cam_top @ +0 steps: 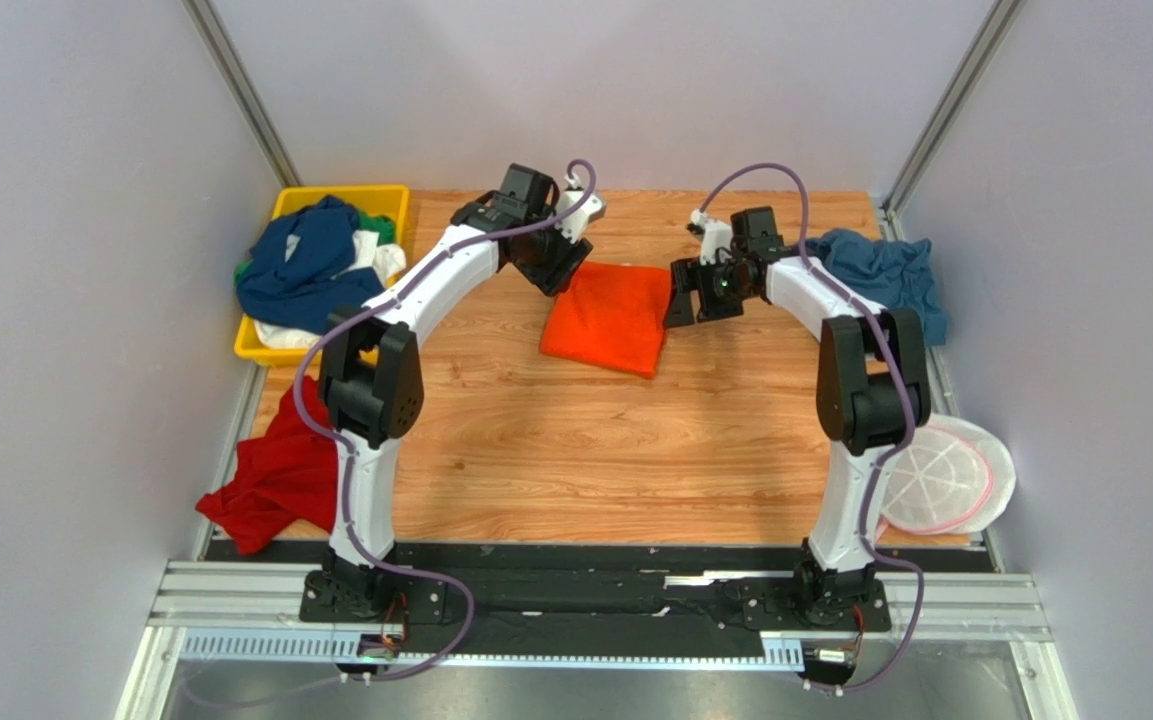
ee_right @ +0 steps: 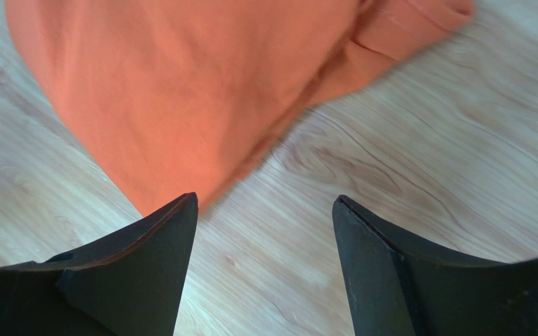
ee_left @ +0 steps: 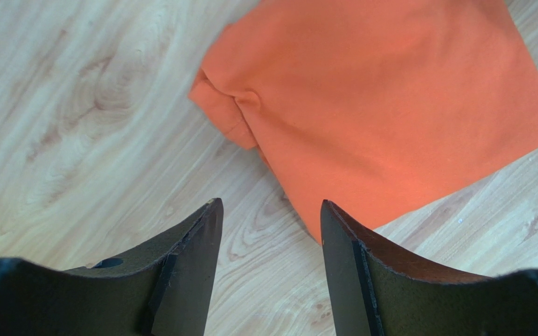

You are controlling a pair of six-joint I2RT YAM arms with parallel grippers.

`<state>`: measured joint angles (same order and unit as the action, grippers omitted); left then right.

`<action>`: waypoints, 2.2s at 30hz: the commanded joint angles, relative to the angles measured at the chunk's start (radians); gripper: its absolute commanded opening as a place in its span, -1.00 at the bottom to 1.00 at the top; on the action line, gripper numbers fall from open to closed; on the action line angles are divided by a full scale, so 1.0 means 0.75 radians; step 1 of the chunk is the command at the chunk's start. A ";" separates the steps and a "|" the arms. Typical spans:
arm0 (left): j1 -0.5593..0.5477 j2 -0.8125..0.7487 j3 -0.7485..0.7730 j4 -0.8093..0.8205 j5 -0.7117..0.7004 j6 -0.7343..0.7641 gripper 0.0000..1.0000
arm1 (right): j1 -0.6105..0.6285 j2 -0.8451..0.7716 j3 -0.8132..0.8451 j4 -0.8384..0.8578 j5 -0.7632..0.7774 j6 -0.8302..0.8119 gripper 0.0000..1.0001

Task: Fold and stack the t-shirts
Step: Put the neatly folded tshirt into the corner of the board with the right arm

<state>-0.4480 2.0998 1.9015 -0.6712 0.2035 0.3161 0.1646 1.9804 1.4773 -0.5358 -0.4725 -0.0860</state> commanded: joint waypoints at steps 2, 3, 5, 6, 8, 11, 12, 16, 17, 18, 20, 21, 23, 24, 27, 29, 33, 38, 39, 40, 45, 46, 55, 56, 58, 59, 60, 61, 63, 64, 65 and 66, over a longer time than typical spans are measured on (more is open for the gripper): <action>0.004 0.064 0.056 -0.062 0.066 0.010 0.25 | -0.035 0.153 0.112 0.033 -0.298 0.106 0.51; 0.004 0.078 0.060 -0.066 0.066 0.012 0.25 | -0.037 0.167 0.127 0.041 -0.315 0.107 0.51; 0.004 0.104 0.079 -0.074 0.064 0.016 0.25 | -0.039 0.202 0.141 0.054 -0.335 0.107 0.52; 0.004 0.115 0.087 -0.081 0.060 0.014 0.25 | -0.042 0.213 0.153 0.058 -0.348 0.107 0.53; 0.004 0.141 0.117 -0.093 0.056 0.022 0.27 | -0.040 0.237 0.164 0.064 -0.368 0.107 0.55; 0.004 0.174 0.152 -0.097 0.054 0.031 0.33 | -0.042 0.270 0.190 0.062 -0.393 0.107 0.58; 0.004 0.182 0.168 -0.097 0.048 0.031 0.34 | -0.044 0.274 0.194 0.066 -0.401 0.107 0.58; 0.004 0.233 0.234 -0.122 0.046 0.035 0.34 | -0.048 0.290 0.215 0.068 -0.446 0.170 0.63; 0.004 0.246 0.242 -0.128 0.046 0.035 0.34 | -0.048 0.292 0.215 0.076 -0.448 0.184 0.64; 0.004 0.248 0.248 -0.126 0.046 0.035 0.34 | -0.050 0.294 0.215 0.076 -0.452 0.188 0.65; 0.004 0.256 0.252 -0.122 0.048 0.031 0.35 | -0.050 0.294 0.217 0.078 -0.456 0.190 0.65; 0.004 0.258 0.259 -0.120 0.044 0.033 0.34 | -0.048 0.294 0.217 0.078 -0.458 0.194 0.66; 0.004 0.270 0.267 -0.120 0.033 0.037 0.34 | -0.052 0.303 0.225 0.078 -0.458 0.199 0.66; 0.004 0.272 0.273 -0.122 0.031 0.037 0.34 | -0.050 0.307 0.227 0.078 -0.460 0.199 0.66; 0.004 0.278 0.271 -0.124 0.035 0.037 0.34 | -0.052 0.317 0.229 0.088 -0.468 0.203 0.64; 0.004 0.280 0.261 -0.130 0.035 0.041 0.32 | -0.050 0.323 0.227 0.095 -0.479 0.207 0.62; 0.004 0.274 0.208 -0.126 0.042 0.035 0.28 | -0.050 0.323 0.198 0.127 -0.491 0.219 0.60; 0.004 0.272 0.171 -0.126 0.050 0.035 0.24 | -0.050 0.323 0.157 0.170 -0.526 0.256 0.58; 0.004 0.272 0.163 -0.128 0.056 0.035 0.23 | -0.050 0.323 0.153 0.176 -0.534 0.256 0.58; 0.004 0.270 0.158 -0.132 0.060 0.033 0.22 | -0.048 0.315 0.147 0.187 -0.534 0.260 0.58; 0.004 0.262 0.124 -0.134 0.074 0.035 0.19 | -0.048 0.297 0.094 0.205 -0.538 0.264 0.57; 0.004 0.260 0.120 -0.136 0.080 0.033 0.18 | -0.050 0.294 0.088 0.209 -0.544 0.264 0.57; 0.004 0.242 0.079 -0.169 0.113 0.012 0.14 | -0.046 0.272 0.047 0.242 -0.564 0.293 0.56; 0.004 0.246 0.079 -0.173 0.113 0.012 0.14 | -0.048 0.270 0.047 0.244 -0.569 0.297 0.56; 0.002 0.252 0.095 -0.207 0.127 0.008 0.12 | -0.046 0.272 0.045 0.262 -0.581 0.315 0.56; -0.002 0.256 0.103 -0.220 0.132 0.008 0.12 | -0.042 0.274 0.045 0.266 -0.583 0.317 0.56; -0.004 0.258 0.107 -0.236 0.132 0.010 0.11 | -0.035 0.274 0.047 0.268 -0.583 0.321 0.56; -0.006 0.258 0.109 -0.242 0.130 0.014 0.11 | -0.031 0.276 0.051 0.275 -0.585 0.325 0.56; -0.014 0.258 0.113 -0.261 0.125 0.022 0.11 | -0.015 0.282 0.057 0.279 -0.587 0.329 0.55; -0.016 0.256 0.111 -0.265 0.125 0.022 0.10 | -0.009 0.288 0.061 0.283 -0.589 0.334 0.55; -0.020 0.256 0.111 -0.267 0.123 0.026 0.10 | 0.007 0.292 0.067 0.283 -0.591 0.336 0.56; -0.022 0.256 0.109 -0.273 0.121 0.027 0.10 | 0.014 0.292 0.069 0.285 -0.599 0.342 0.55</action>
<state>-0.4530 2.3119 1.9606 -0.8249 0.2794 0.3244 0.1402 2.2086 1.5284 -0.3416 -0.9108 0.1501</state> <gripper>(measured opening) 0.553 0.778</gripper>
